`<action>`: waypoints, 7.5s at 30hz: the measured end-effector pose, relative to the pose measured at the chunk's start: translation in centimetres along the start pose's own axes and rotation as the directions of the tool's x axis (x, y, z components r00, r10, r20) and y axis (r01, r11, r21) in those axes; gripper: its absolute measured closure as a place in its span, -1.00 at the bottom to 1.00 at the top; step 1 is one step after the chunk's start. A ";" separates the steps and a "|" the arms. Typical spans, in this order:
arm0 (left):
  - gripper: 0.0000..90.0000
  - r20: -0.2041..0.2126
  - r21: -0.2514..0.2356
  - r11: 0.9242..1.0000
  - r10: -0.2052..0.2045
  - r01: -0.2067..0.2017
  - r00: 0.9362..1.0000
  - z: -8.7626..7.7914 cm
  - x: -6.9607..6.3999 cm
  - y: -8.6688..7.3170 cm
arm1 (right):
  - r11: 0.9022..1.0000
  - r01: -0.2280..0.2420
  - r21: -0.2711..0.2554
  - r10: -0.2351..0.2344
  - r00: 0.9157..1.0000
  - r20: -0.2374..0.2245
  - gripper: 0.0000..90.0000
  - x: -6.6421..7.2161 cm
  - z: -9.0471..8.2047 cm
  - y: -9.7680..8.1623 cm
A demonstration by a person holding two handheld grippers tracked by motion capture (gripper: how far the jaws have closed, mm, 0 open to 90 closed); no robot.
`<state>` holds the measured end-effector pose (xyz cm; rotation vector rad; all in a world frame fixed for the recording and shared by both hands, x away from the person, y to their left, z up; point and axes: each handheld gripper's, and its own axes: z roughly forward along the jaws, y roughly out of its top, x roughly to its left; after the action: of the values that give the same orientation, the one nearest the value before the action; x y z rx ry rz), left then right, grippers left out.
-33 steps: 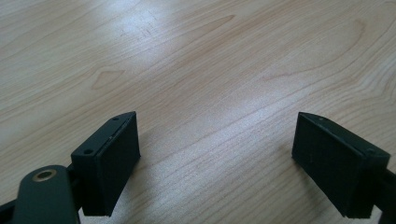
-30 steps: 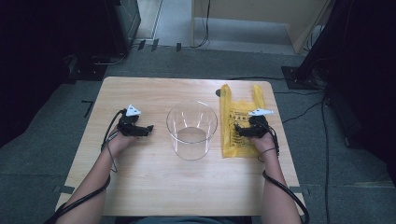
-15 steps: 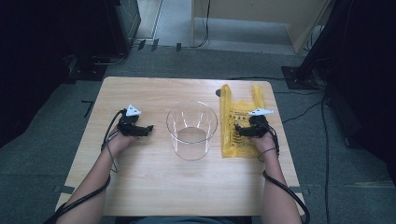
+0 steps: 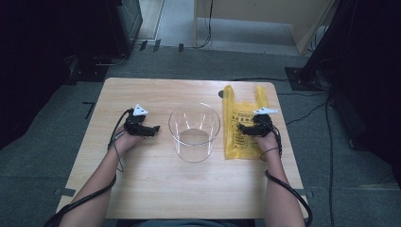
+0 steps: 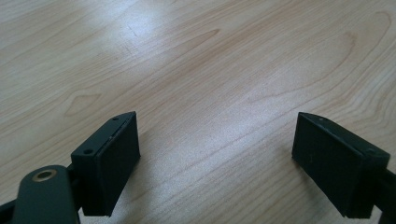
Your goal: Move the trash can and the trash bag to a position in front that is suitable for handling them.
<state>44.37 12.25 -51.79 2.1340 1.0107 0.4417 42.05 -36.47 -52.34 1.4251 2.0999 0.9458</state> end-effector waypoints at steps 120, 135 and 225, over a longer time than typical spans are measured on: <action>-0.44 0.383 -0.258 0.964 0.044 0.061 0.923 -10.9 -6.8 10.2 | 0.843 -0.155 -0.515 -0.129 0.871 -0.474 1.00 6.6 -10.3 7.7; -0.44 0.410 -0.301 0.953 0.099 0.031 0.906 -11.6 -9.2 11.1 | 0.786 -0.200 -0.585 -0.204 0.810 -0.551 1.00 9.4 -12.4 9.9; 0.85 0.326 -0.351 0.932 0.211 -0.090 0.922 -14.6 -10.9 12.8 | 0.894 0.272 -0.356 -0.428 0.753 -0.499 0.62 16.8 -8.7 10.3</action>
<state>35.89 5.05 -32.47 1.9008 0.5216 0.2572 36.28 -21.05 -38.47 0.6012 2.4069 1.5532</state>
